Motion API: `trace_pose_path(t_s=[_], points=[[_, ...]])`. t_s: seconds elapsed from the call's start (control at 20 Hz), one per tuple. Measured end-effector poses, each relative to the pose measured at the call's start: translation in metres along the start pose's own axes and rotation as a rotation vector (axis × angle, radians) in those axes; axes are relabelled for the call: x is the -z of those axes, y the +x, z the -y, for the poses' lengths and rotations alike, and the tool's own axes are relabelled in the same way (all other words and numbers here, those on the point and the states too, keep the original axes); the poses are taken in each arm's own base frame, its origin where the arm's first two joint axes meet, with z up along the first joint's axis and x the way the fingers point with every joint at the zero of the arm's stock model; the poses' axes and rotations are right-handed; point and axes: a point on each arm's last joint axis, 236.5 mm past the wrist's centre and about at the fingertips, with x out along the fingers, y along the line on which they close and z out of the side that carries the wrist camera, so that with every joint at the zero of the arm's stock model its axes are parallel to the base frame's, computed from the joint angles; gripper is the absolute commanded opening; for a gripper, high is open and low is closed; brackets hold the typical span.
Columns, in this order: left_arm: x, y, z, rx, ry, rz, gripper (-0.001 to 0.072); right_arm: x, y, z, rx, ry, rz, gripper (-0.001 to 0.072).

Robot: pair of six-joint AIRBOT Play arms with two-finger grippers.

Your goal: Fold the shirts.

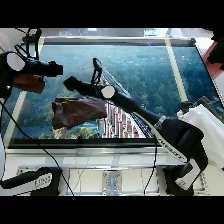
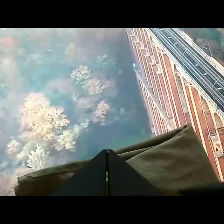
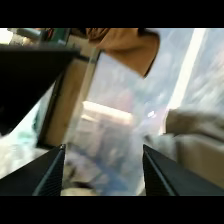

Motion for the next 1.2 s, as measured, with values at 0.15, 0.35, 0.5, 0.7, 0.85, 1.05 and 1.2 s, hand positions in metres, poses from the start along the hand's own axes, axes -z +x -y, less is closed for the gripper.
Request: trace_pose_path(t_s=[0.15,0.35,0.5,0.7,0.85,1.05,1.2], points=[[0.0,0.0,0.0,0.002,-0.002,0.0,0.0015,-0.031,-0.02,0.053,0.102,-0.042,-0.048,0.0531],[-0.005,0.0,0.0,0.001,-0.004,0.023,0.017,-0.021,-0.053,0.149,0.289,0.044,-0.24,0.0535],[-0.008,0.0,0.0,0.0,-0.006,0.032,0.0445,0.011,-0.066,0.197,0.372,0.122,-0.378,0.06],[-0.008,0.0,0.0,0.0,-0.006,0.036,0.0445,0.046,-0.063,0.222,0.357,0.217,-0.489,0.0606],[-0.009,0.0,0.0,0.0,-0.006,0.037,0.0445,0.061,-0.055,0.223,0.303,0.273,-0.525,0.0607],[-0.009,0.0,0.0,0.0,-0.006,0.038,0.0445,0.076,-0.046,0.213,0.241,0.295,-0.556,0.0606],[-0.009,0.0,0.0,0.0,-0.006,0.038,0.0444,0.086,-0.041,0.208,0.229,0.272,-0.575,0.0606]])
